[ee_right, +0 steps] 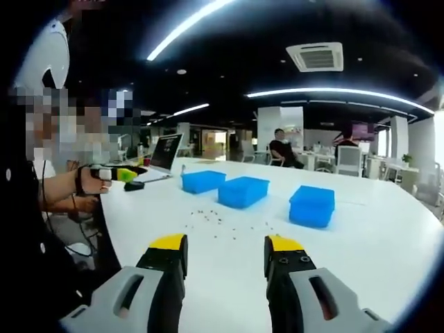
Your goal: Pick up the resistors one by one and place each resistor into its matching bin, sorting the parts by color and model until every resistor is separated into the correct bin for its type
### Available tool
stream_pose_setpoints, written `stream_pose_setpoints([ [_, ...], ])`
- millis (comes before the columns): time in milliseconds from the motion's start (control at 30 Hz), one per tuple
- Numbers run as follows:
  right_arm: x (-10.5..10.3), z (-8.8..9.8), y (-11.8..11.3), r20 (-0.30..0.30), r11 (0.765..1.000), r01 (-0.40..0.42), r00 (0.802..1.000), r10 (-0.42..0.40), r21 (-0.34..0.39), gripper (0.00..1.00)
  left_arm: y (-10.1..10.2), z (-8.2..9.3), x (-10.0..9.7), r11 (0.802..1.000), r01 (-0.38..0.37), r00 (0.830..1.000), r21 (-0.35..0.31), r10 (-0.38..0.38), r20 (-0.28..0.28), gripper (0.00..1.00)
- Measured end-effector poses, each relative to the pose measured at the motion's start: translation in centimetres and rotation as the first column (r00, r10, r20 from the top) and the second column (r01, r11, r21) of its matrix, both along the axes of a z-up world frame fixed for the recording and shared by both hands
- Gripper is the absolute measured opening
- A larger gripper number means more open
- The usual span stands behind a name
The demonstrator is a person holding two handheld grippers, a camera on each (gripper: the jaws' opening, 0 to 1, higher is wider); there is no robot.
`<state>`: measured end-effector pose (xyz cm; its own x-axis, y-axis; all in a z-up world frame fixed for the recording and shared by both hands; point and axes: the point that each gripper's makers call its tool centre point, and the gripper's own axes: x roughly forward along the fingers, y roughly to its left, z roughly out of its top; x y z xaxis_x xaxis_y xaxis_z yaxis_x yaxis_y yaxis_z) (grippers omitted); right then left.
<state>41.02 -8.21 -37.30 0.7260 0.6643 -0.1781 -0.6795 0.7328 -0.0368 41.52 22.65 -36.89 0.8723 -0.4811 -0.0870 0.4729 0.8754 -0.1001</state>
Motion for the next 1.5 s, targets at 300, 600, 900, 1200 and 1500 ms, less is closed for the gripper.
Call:
stream_pose_setpoints([
  [300,-0.3,-0.2,0.2,-0.002,1.000,-0.011,1.000,0.011,-0.009,0.46,-1.1,-0.4,1.1,1.000,0.028,0.997,-0.007,-0.028,-0.072,0.55],
  [600,-1.0,-0.8,-1.0,-0.015,1.000,0.008,1.000,-0.008,-0.002,0.45,-4.3,-1.9,4.4,0.981,0.133,0.965,0.143,-0.095,-0.242,0.47],
  [900,-1.3,-1.3,-2.0,-0.024,1.000,0.026,0.999,-0.026,0.008,0.45,-8.5,-2.1,8.5,0.921,0.280,0.927,0.270,-0.185,-0.327,0.43],
  [1200,-1.7,-1.4,-2.7,-0.027,0.999,0.046,0.999,-0.045,0.012,0.45,-13.8,-3.0,10.7,0.757,0.509,0.841,0.409,-0.335,-0.425,0.35],
  [1500,-2.1,-1.9,-3.3,-0.044,0.998,0.068,0.997,-0.067,0.012,0.45,-15.2,-7.2,12.1,0.526,0.649,0.757,0.550,-0.373,-0.536,0.32],
])
